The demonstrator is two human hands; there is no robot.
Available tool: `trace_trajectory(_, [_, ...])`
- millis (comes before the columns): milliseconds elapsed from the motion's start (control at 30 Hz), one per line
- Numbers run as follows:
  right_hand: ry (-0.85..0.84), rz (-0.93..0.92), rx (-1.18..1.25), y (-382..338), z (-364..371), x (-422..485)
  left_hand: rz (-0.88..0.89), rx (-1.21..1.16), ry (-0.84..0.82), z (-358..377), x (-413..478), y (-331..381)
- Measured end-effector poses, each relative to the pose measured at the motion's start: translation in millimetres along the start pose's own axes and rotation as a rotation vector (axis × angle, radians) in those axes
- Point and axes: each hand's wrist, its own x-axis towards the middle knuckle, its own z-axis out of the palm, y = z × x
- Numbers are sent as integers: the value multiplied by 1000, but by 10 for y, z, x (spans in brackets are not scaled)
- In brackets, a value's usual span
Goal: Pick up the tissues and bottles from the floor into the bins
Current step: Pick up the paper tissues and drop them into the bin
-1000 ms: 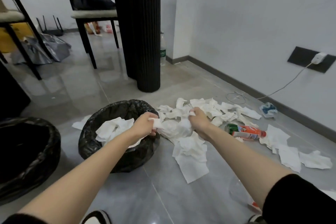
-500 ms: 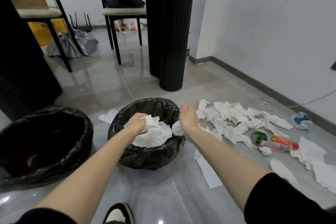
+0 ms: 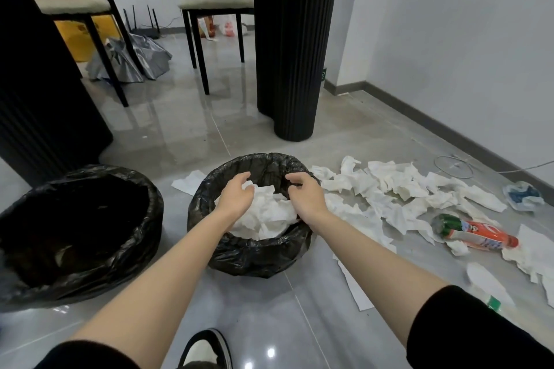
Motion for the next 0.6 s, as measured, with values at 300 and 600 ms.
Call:
trace_trajectory(300, [179, 106, 70, 282, -599, -99, 191, 2, -92, 384, -192, 446])
trace_trajectory(600, [220, 254, 6, 795, -1170, -344, 385, 182, -282, 1069, -491, 598])
